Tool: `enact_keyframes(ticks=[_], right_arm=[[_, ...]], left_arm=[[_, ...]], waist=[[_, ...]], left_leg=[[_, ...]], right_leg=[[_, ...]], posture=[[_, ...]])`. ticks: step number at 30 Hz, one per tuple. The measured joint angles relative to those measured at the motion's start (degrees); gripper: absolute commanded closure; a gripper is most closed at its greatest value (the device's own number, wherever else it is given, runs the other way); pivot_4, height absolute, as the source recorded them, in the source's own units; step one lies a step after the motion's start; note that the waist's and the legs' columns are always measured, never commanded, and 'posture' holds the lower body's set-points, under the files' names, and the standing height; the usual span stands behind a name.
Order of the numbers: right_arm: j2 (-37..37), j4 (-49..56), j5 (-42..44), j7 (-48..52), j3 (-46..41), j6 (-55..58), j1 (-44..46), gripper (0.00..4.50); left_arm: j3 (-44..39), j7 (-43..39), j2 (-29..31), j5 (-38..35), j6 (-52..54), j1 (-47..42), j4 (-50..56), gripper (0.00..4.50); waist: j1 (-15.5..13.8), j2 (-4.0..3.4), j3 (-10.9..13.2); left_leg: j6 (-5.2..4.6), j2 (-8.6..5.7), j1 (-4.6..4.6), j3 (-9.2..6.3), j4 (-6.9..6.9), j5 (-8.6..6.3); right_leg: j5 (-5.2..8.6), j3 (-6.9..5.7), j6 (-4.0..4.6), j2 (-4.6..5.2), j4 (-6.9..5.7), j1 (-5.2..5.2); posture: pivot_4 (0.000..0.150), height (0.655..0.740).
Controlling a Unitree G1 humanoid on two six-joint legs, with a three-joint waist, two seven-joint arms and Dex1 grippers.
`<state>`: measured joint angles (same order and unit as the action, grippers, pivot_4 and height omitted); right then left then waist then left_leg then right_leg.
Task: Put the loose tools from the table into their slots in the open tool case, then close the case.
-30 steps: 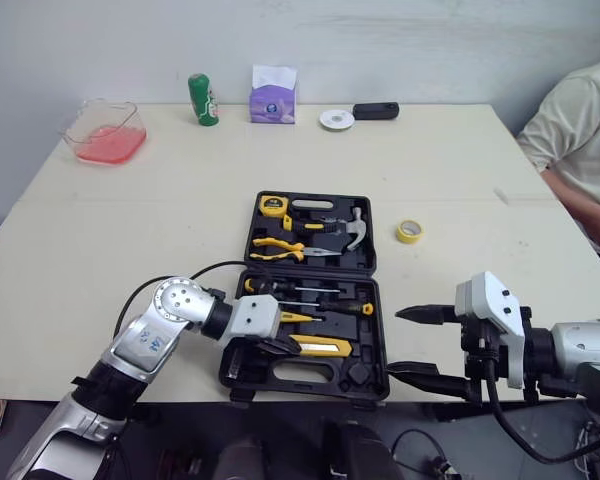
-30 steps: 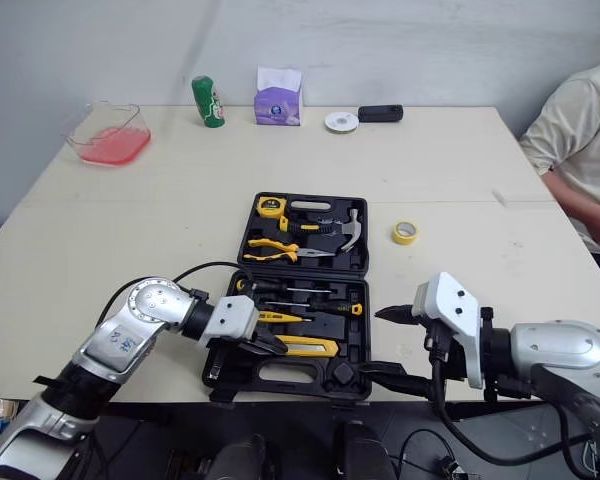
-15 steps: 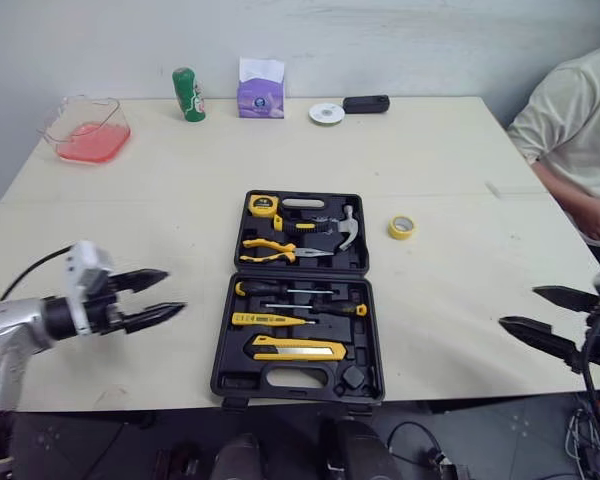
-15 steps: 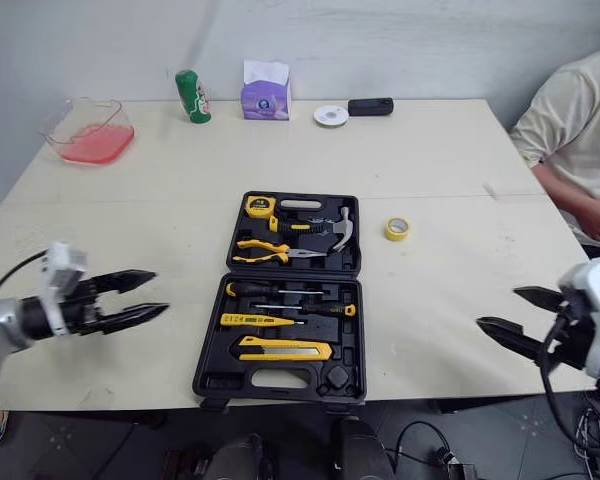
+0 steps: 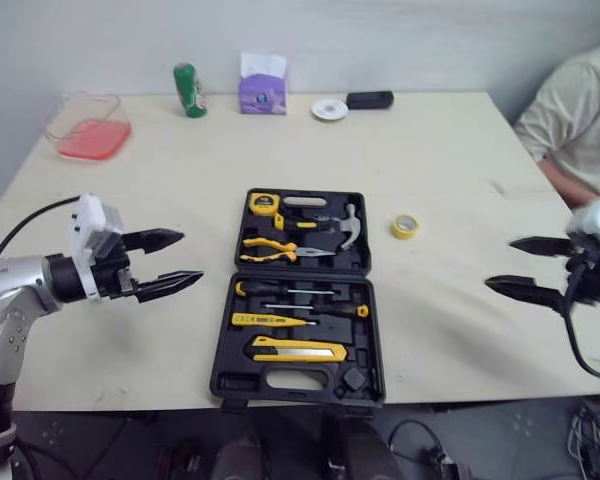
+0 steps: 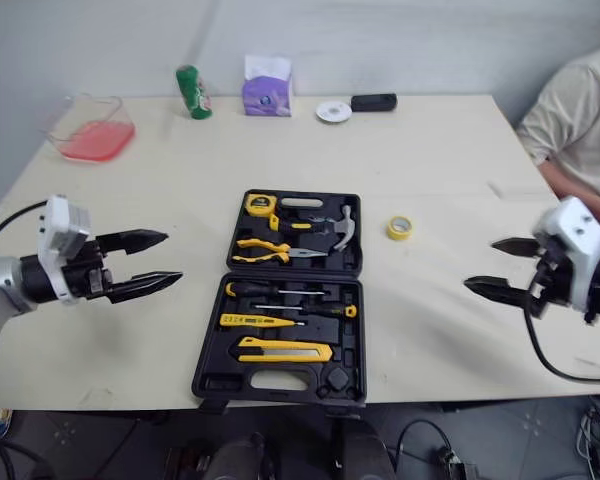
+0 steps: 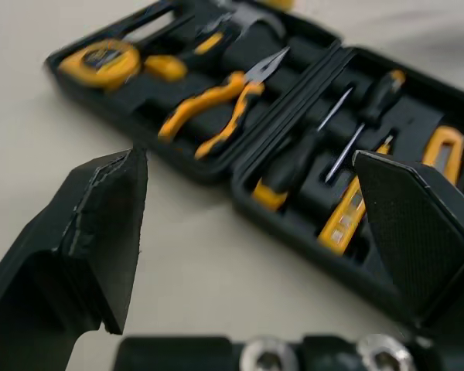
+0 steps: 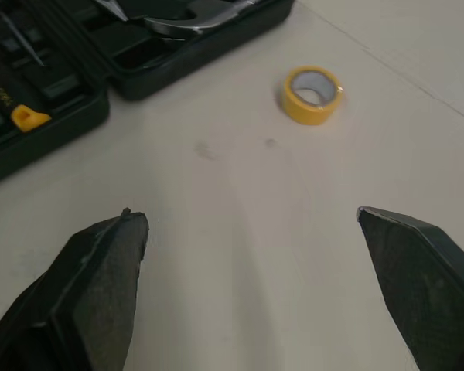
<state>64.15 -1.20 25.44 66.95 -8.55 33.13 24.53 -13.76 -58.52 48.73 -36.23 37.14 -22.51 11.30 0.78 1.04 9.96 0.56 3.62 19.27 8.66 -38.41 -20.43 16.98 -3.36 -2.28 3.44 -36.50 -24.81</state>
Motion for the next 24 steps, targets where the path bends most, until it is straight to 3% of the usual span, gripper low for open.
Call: enact_keyframes(ticks=[1, 3, 9, 13, 18, 24], right_arm=[[-1.8, -2.7, -3.2, 1.7, 6.4, -0.6, 8.6, 0.00], [-4.6, -7.3, -7.6, 4.3, 13.9, -1.8, 17.7, 0.00], [-15.9, -29.5, -21.5, 6.2, 27.8, -8.5, 33.2, 0.00], [-21.0, -41.3, -27.6, 5.8, 31.1, -14.7, 38.4, 0.00], [-25.5, -51.5, -31.9, 4.3, 31.2, -19.9, 43.2, 0.00], [-29.8, -57.3, -34.2, 4.3, 31.0, -23.5, 46.3, 0.00]], left_arm=[[3.6, 0.1, -1.9, -0.9, 1.0, -4.6, 2.0, 0.04], [7.1, 0.1, -3.9, -2.0, 1.9, -9.4, 4.2, 0.04], [11.2, 1.0, -8.2, -1.6, 2.4, -15.4, 2.3, 0.04], [12.4, 1.4, -8.6, -0.9, 2.0, -15.2, 1.9, 0.04], [12.5, 1.7, -8.6, -0.2, 1.0, -14.6, 2.0, 0.04], [12.5, 2.8, -8.7, 0.4, 0.5, -13.6, 2.3, 0.04]], waist=[[0.6, -0.03, 0.2], [1.0, -0.02, 0.2], [1.2, -0.03, 0.3], [1.2, -0.03, 0.3], [1.2, -0.04, 0.3], [1.3, -0.05, 0.3]], left_leg=[[-0.05, -0.07, 0.10, 0.04, -0.03, 0.11], [0.09, -0.03, 0.12, 0.07, 0.04, 0.18], [0.19, 0.09, 0.66, 0.30, -0.16, 0.25], [0.15, 0.03, 1.24, 0.30, -0.75, 0.24], [0.10, 0.00, 1.20, 0.30, -0.82, 0.28], [0.10, 0.01, 1.20, 0.31, -0.79, 0.28]], right_leg=[[-0.10, 0.11, -0.07, 0.02, -0.01, -0.12], [-0.08, 0.18, -0.04, -0.07, -0.02, -0.20], [-0.03, 0.32, 0.05, -0.20, -0.43, -0.95], [-0.03, 0.39, 0.05, -0.03, -0.94, -1.58], [-0.03, 0.44, 0.06, 0.01, -1.11, -1.61], [-0.02, 0.45, 0.06, 0.01, -1.26, -1.62]], posture=[[0.150, 0.7400], [0.150, 0.7400], [0.150, 0.7400], [0.150, 0.7400], [0.150, 0.7400], [0.150, 0.7400]])
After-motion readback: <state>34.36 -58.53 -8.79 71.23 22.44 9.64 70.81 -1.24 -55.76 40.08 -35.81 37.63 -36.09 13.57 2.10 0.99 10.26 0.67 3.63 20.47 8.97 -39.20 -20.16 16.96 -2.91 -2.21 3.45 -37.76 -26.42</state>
